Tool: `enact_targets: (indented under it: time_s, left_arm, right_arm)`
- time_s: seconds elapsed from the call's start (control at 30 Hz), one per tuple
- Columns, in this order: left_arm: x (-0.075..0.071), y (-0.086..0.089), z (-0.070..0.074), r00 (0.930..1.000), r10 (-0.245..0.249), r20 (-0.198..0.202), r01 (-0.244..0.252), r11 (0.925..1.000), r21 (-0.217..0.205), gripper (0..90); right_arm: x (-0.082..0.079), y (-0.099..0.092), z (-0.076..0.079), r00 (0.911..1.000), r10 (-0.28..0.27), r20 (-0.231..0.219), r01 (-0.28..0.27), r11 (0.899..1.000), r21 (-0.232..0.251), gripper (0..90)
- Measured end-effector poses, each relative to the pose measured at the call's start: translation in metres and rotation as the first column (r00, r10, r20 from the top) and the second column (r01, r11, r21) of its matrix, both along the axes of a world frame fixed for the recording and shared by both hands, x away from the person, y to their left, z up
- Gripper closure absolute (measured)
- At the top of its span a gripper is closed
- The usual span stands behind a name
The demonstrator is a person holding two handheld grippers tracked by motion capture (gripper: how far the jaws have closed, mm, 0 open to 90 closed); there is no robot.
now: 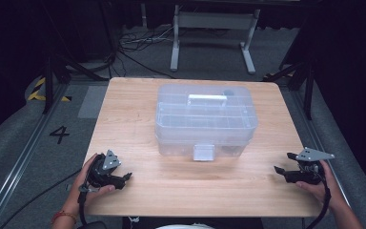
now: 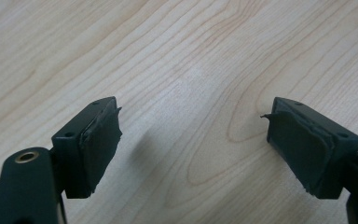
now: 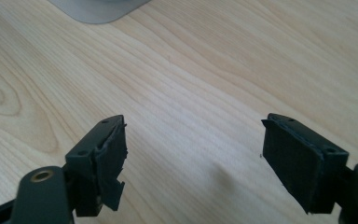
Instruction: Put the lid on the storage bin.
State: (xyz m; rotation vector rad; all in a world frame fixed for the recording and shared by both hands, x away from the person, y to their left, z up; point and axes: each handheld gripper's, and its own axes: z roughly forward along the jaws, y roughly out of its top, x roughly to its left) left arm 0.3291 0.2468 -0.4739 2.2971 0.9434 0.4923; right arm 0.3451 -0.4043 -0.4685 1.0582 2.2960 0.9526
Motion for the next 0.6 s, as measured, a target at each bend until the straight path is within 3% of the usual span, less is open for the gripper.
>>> enact_targets:
  time_s: [0.1, 0.2, 0.23, 0.27, 0.4, 0.6]
  left_arm:
    - [0.000, 0.003, -0.002, 0.9998, 0.019, -0.011, -0.019, 0.9994, -0.027, 16.7]
    - [-0.001, 0.007, -0.008, 0.9984, 0.051, -0.024, -0.053, 0.9938, -0.098, 15.7]
    - [-0.001, 0.008, -0.008, 0.9954, 0.072, -0.063, -0.079, 0.9891, -0.124, 15.4]
    - [0.000, 0.008, -0.008, 0.9957, 0.080, -0.046, -0.085, 0.9898, -0.114, 15.2]
    - [-0.001, 0.007, -0.008, 0.9948, 0.085, -0.057, -0.091, 0.9887, -0.119, 14.5]
    - [-0.001, 0.007, -0.008, 0.9946, 0.089, -0.053, -0.095, 0.9883, -0.119, 14.5]
  right_arm:
    - [-0.004, -0.008, -0.008, 0.9993, -0.032, -0.019, 0.032, 0.999, 0.036, 21.3]
    - [-0.005, -0.015, -0.016, 0.9963, -0.081, -0.029, 0.082, 0.994, 0.071, 21.3]
    - [-0.004, -0.016, -0.018, 0.9958, -0.086, -0.030, 0.088, 0.993, 0.082, 21.4]
    - [-0.004, -0.016, -0.019, 0.9941, -0.097, -0.049, 0.101, 0.991, 0.084, 20.2]
    - [-0.002, -0.016, -0.019, 0.9911, -0.115, -0.068, 0.120, 0.989, 0.082, 17.4]
    - [0.000, -0.015, -0.019, 0.9911, -0.113, -0.071, 0.118, 0.990, 0.081, 15.3]
